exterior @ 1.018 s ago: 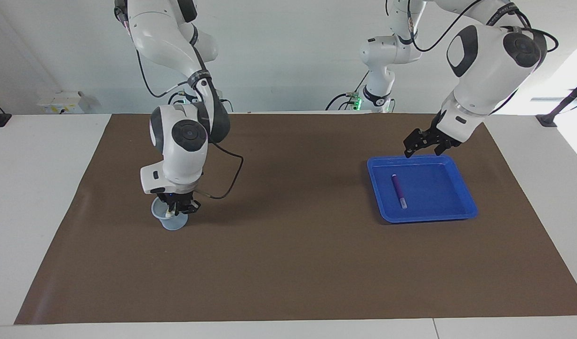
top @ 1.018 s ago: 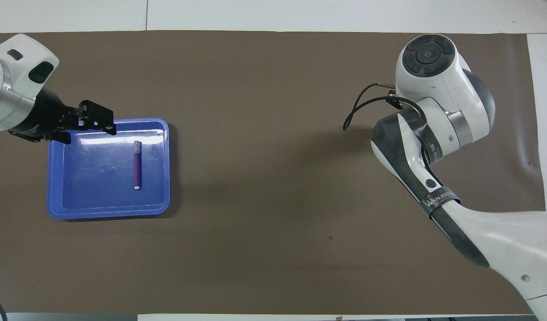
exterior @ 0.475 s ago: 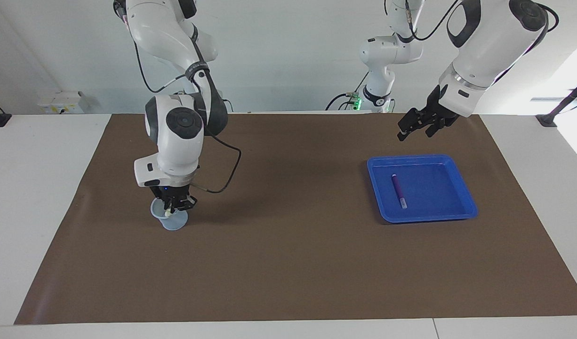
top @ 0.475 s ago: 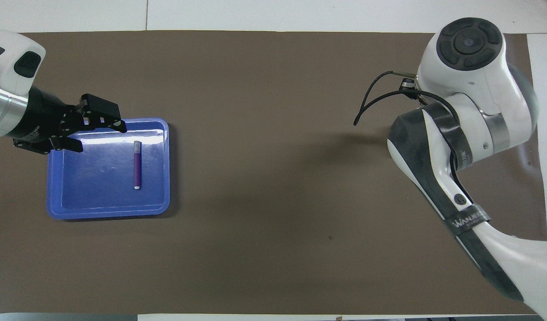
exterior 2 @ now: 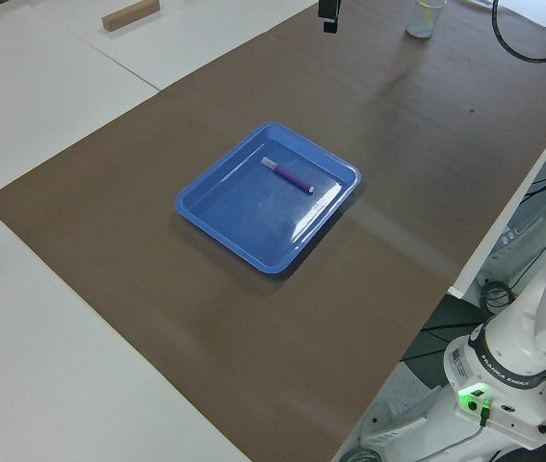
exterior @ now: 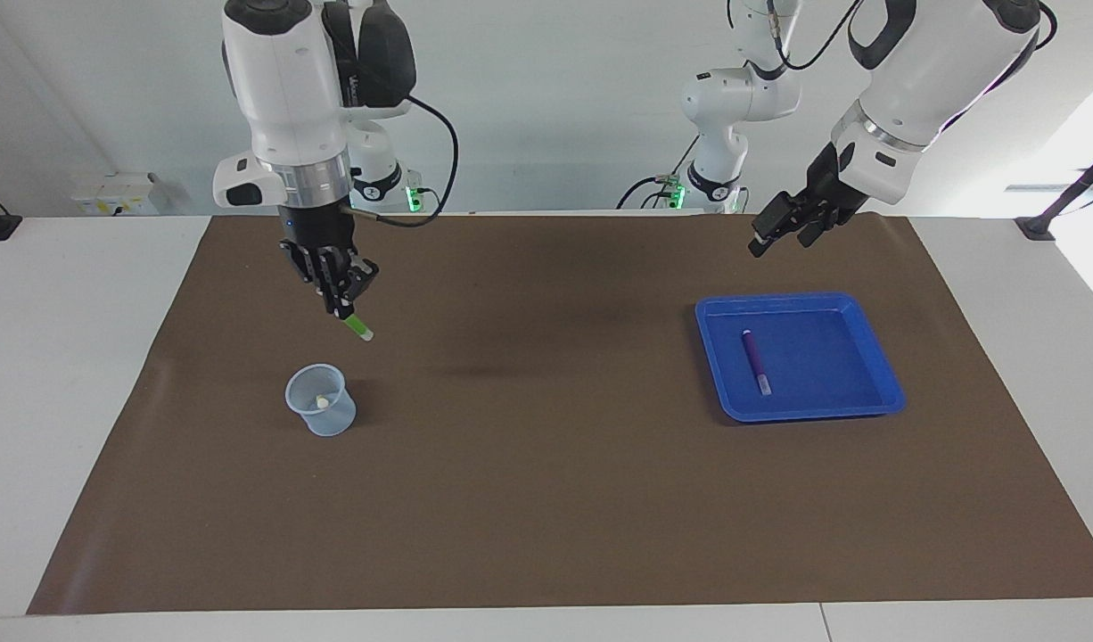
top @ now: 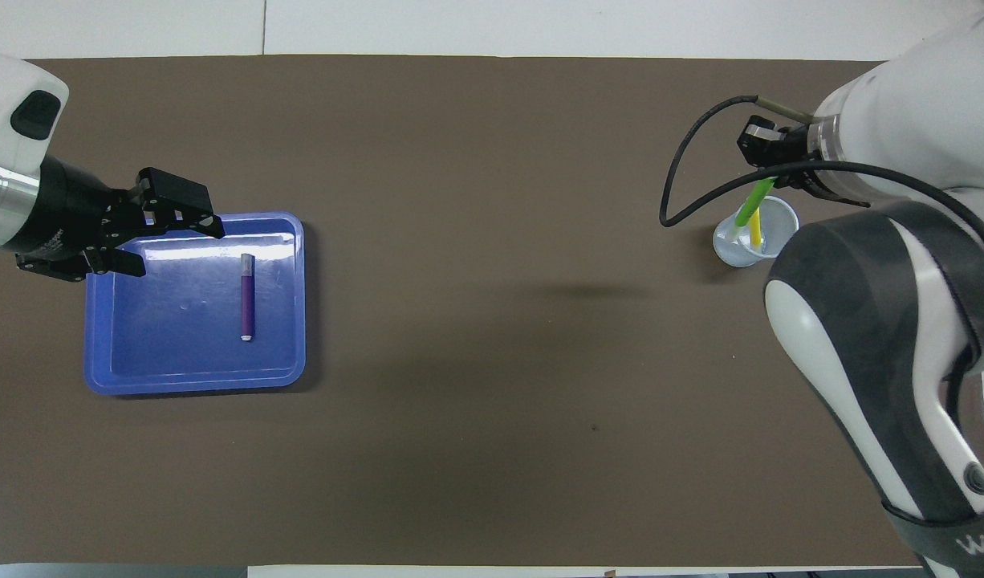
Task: Right arm passes pens to left for tray arrangement
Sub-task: 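Lift the green pen with the right gripper toward the left gripper, then grasp the green pen with the left gripper and open the right gripper, then place the green pen in the tray with the left gripper, then lift the yellow pen from the cup with the right gripper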
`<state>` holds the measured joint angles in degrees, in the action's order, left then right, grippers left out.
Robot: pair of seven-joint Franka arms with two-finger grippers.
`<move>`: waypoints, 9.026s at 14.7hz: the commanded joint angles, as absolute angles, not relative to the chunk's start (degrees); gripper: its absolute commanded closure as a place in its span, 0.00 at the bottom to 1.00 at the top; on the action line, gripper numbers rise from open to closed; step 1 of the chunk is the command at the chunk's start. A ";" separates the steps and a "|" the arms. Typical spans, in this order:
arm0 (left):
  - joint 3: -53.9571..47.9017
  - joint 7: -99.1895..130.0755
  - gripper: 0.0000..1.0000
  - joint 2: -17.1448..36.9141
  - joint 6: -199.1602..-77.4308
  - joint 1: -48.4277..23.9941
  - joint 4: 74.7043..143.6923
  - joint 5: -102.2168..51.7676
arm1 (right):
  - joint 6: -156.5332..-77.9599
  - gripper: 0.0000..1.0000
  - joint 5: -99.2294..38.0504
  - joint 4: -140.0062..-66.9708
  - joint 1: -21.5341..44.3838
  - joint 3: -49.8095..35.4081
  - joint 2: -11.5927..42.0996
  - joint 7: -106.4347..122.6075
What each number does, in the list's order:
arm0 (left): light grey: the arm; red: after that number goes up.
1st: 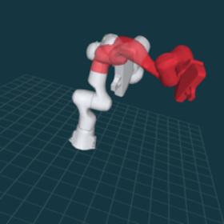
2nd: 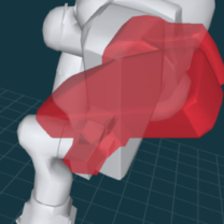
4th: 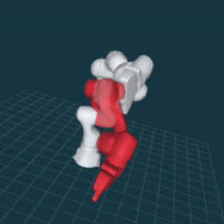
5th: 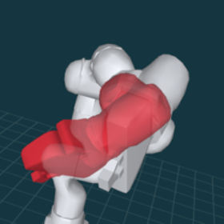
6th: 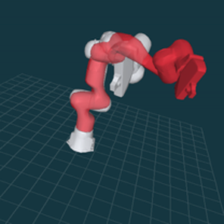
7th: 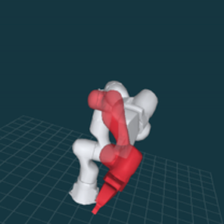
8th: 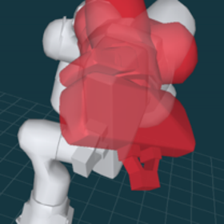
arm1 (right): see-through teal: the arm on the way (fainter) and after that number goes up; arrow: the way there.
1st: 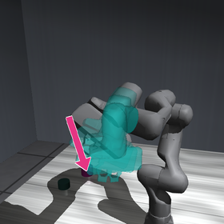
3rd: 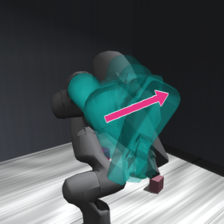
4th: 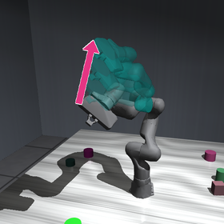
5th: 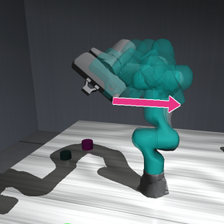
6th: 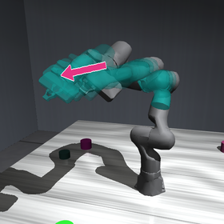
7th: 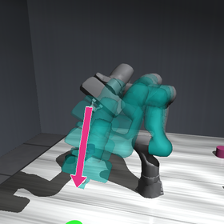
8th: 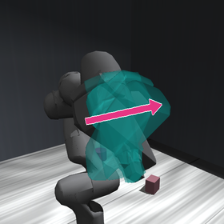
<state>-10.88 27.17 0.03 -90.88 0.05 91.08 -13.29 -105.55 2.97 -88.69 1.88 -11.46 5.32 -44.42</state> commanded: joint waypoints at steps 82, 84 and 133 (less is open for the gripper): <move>-21.01 60.36 1.00 -5.71 -119.45 11.41 110.64 -19.33 | -93.60 0.00 10.43 -87.18 1.58 -17.32 10.80 -37.84; -21.01 47.69 1.00 -4.93 -119.01 14.05 112.76 -19.34 | -94.48 0.01 14.92 -88.32 1.58 -16.18 11.95 -30.09; -21.18 24.57 0.00 5.10 -90.29 12.75 90.12 -11.49 | -119.63 1.00 4.59 -95.03 1.67 -7.38 8.70 -9.19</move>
<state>-21.62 18.17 3.14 -95.84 13.70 96.25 -8.02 -122.73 7.72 -99.42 1.91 -6.28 7.32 -4.05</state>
